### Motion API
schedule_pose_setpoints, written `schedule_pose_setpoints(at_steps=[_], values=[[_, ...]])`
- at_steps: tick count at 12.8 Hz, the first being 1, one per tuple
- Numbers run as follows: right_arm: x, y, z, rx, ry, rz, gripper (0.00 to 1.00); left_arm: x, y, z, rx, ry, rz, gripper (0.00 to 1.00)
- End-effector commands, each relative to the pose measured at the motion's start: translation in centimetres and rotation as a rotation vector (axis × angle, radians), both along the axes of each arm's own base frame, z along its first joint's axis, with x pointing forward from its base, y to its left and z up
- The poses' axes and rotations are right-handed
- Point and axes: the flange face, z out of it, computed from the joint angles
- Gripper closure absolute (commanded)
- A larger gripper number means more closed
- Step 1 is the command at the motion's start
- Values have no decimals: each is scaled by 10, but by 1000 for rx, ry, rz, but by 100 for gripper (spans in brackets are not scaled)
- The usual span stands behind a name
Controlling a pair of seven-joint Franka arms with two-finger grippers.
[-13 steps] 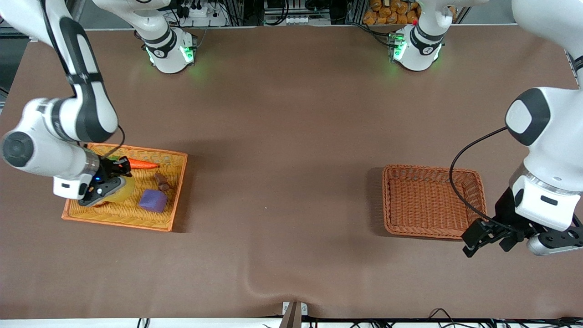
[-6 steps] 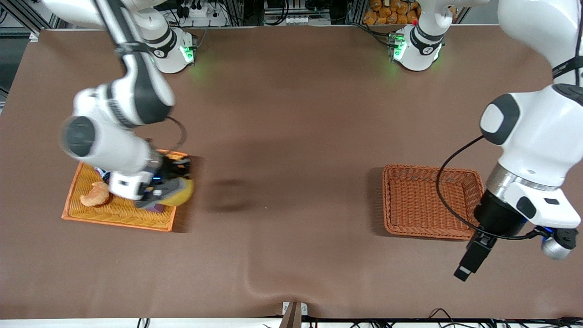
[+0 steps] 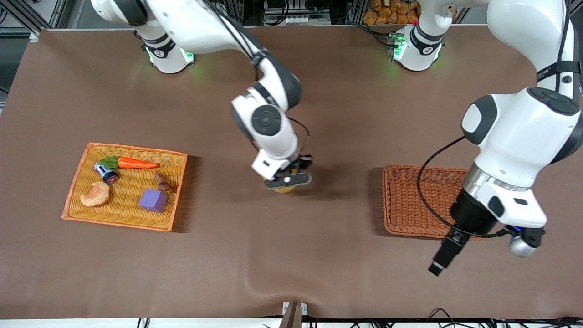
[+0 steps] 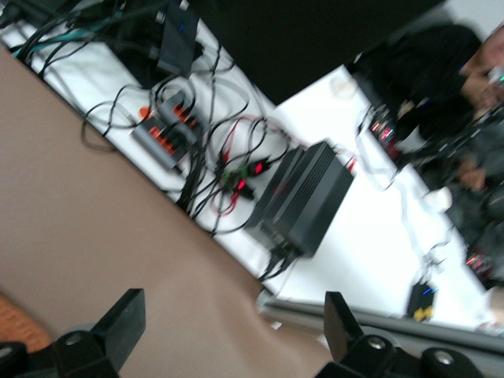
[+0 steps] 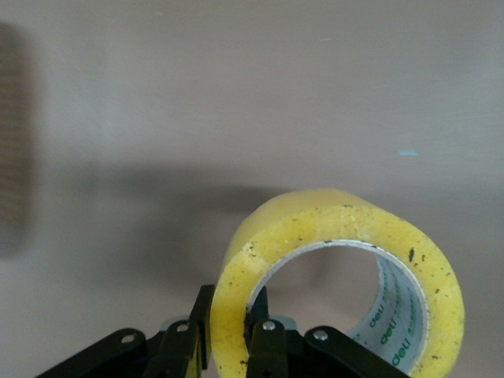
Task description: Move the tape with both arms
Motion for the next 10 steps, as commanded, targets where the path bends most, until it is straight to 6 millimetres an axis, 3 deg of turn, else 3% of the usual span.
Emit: schedule_pose_setpoints(at_steps=[1, 3, 5, 6, 7, 9, 10], values=[[16, 6, -27, 18, -18, -59, 100, -24, -14, 5, 104, 141, -146, 0], [8, 13, -51, 5, -8, -56, 100, -33, -9, 8, 160, 194, -230, 0], [12, 8, -57, -3, -2, -64, 94, -31, 4, 12, 189, 183, -267, 0], [12, 6, -55, -4, 5, -71, 52, -30, 8, 13, 193, 179, -276, 0], [9, 10, -44, 9, 4, -101, 25, -31, 4, 10, 203, 180, -300, 0], [17, 5, -13, 38, -6, -187, 3, -43, -14, -2, 234, 264, -379, 0], [34, -14, 11, 54, -18, -215, 0, -54, -33, -8, 234, 316, -432, 0]])
